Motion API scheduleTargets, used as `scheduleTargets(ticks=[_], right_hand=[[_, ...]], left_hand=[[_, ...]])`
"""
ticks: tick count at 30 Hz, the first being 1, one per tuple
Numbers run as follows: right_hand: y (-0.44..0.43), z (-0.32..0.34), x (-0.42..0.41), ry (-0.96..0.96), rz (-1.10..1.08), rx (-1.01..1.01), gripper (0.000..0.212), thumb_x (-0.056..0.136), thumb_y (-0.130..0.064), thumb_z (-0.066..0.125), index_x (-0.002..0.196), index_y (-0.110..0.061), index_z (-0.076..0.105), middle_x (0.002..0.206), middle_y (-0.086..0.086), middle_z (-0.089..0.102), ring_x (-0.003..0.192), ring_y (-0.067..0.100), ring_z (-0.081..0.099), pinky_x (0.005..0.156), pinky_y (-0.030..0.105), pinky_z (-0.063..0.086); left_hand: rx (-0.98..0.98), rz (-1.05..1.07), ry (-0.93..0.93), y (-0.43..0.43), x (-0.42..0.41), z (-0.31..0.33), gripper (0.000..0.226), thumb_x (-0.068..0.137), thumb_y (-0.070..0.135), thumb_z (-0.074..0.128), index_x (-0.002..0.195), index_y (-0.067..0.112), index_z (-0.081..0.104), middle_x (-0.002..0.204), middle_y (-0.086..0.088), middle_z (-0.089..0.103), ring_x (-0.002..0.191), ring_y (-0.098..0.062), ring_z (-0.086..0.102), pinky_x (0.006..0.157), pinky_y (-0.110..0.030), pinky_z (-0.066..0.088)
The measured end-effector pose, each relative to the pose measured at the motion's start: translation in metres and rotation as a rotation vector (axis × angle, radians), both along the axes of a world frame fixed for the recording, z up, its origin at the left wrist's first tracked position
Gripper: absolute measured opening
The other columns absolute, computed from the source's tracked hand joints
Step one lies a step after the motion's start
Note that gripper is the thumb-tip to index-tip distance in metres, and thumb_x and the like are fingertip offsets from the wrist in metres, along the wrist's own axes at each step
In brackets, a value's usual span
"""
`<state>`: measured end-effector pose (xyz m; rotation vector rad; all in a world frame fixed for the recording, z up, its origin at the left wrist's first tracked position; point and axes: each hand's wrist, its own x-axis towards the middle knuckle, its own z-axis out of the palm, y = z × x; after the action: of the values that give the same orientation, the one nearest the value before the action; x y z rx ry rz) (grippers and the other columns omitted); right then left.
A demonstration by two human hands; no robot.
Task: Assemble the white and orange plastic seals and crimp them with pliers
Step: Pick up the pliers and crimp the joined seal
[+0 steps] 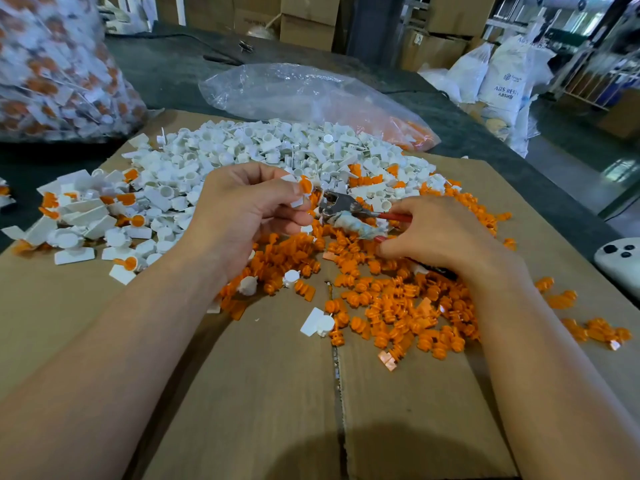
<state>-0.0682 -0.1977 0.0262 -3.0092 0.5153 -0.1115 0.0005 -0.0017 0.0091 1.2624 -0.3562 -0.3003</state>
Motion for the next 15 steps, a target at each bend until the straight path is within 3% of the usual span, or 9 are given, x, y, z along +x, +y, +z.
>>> scheduleTargets(ticks=[5,11,15], right_hand=[[0.000,0.008,-0.005,-0.163,0.003,0.036,0.041,0.068,-0.039,0.064,0.102,-0.015,0.066,0.090,0.004,0.065,0.083,0.020,0.057,0.073,0.035,0.050],[0.005,0.009,-0.003,-0.369,0.075,0.094,0.013,0.082,-0.013,0.054,0.095,-0.015,0.056,0.067,-0.008,0.044,0.072,0.020,0.045,0.054,0.032,0.028],[0.012,0.008,-0.004,-0.406,0.155,-0.013,0.023,0.087,-0.031,0.053,0.104,-0.016,0.058,0.083,-0.002,0.053,0.082,0.017,0.043,0.066,0.030,0.029]], left_hand=[[-0.037,0.001,-0.011,0.000,0.001,-0.001,0.017,0.080,-0.006,0.059,0.070,0.008,0.056,0.056,-0.006,0.066,0.049,-0.016,0.064,0.044,-0.018,0.048],[-0.106,0.016,-0.057,-0.001,0.001,-0.002,0.018,0.083,-0.006,0.057,0.073,0.008,0.055,0.059,-0.004,0.067,0.054,-0.017,0.066,0.049,-0.021,0.051],[-0.140,0.008,-0.085,-0.002,0.000,-0.002,0.014,0.083,-0.004,0.057,0.076,0.008,0.054,0.060,-0.003,0.068,0.056,-0.016,0.067,0.050,-0.021,0.052]])
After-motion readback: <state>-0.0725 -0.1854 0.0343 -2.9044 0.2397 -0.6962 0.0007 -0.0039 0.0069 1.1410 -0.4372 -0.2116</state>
